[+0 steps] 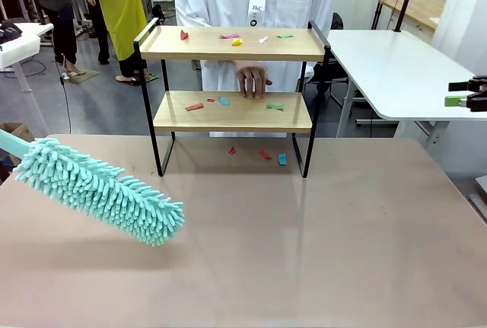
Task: Clean the shelf.
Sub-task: Clean the specific section of the Shelf indicated by the human with the Duster.
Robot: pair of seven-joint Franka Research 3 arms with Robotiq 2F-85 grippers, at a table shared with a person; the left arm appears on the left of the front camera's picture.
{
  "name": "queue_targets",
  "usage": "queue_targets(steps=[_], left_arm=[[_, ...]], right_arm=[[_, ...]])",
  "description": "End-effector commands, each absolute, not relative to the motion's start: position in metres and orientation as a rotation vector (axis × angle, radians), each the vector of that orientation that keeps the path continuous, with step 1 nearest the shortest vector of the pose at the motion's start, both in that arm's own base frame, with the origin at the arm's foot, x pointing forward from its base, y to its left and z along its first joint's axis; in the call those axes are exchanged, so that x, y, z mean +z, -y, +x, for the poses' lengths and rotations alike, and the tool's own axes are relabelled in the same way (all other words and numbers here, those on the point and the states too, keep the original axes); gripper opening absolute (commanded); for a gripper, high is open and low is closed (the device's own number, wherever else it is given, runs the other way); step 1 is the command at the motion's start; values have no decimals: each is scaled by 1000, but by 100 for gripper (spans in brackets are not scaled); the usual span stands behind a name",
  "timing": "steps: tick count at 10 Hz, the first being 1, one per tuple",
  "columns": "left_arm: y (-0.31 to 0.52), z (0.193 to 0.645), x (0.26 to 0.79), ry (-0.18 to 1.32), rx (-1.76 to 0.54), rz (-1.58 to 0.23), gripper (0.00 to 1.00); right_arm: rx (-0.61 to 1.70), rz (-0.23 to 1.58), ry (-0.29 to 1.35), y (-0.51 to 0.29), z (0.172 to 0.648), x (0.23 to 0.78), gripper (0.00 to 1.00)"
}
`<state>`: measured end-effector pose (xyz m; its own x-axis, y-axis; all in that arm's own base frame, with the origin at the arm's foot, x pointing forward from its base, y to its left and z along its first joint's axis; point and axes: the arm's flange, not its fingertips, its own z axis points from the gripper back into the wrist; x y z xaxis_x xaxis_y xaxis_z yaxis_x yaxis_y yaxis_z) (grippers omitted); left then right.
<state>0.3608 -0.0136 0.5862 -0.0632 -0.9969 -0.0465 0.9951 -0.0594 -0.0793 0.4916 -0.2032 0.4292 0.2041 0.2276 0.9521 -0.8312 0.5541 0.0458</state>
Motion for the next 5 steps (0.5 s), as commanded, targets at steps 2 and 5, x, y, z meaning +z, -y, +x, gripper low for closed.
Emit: queue_targets(steps=[2, 5], left_arm=[[11, 358, 586, -104, -1647, -21, 13], [11, 358, 586, -104, -1647, -21, 13]], right_arm=[[819, 649, 1135, 202, 492, 431, 100], [819, 649, 1135, 202, 492, 431, 100]])
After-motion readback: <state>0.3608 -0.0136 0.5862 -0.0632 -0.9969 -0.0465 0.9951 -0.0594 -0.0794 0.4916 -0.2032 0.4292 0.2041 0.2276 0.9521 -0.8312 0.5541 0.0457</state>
